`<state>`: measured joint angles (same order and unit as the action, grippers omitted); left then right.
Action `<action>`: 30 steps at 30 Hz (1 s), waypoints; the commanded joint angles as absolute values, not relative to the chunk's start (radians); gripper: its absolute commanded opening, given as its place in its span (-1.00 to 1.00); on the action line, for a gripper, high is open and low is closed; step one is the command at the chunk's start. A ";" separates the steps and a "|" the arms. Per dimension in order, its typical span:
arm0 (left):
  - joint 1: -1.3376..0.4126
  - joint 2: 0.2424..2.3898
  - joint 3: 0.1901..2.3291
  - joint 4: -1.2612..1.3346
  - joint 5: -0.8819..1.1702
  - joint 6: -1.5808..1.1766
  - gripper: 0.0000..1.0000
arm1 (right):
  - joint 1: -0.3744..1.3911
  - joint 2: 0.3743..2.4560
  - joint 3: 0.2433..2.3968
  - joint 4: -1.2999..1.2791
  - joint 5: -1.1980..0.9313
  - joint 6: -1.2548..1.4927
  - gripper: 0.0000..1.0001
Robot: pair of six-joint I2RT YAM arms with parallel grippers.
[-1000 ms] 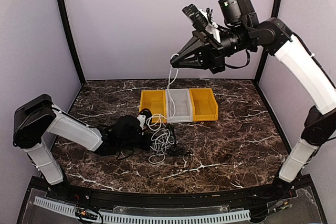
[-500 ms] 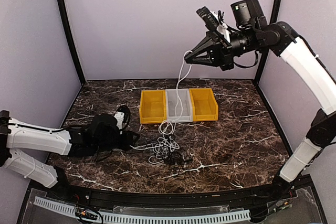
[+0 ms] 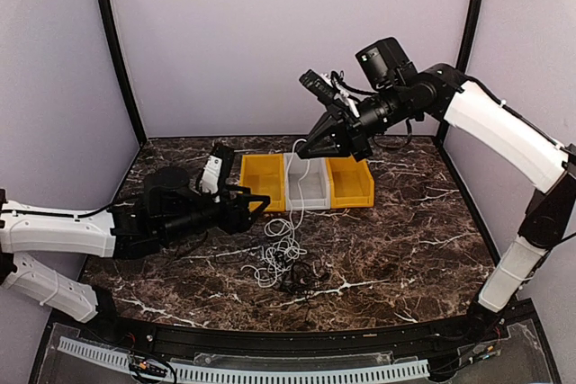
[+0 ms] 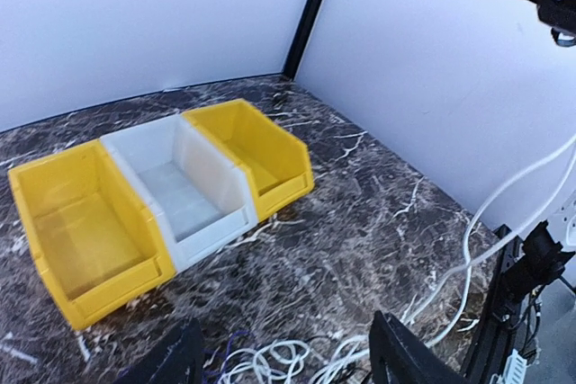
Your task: Untangle the cables
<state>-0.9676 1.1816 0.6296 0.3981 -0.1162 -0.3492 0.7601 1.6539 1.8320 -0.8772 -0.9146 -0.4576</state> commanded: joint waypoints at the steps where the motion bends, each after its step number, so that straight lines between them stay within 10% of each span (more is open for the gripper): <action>1: -0.996 1.293 0.734 0.486 -0.046 -0.310 0.31 | 0.800 1.678 1.846 -0.855 -0.902 -0.473 -1.00; 17: -1.035 1.520 0.841 0.547 -0.068 -0.386 0.22 | 0.837 1.700 1.880 -0.883 -0.875 -0.483 -1.00; 25: -1.034 1.263 0.754 0.235 -0.426 -0.499 0.33 | 0.838 1.684 1.851 -0.880 -0.852 -0.486 -1.00; 30: -1.036 1.059 0.598 0.336 -0.316 -0.379 0.38 | 0.837 1.692 1.860 -0.882 -0.835 -0.483 -1.00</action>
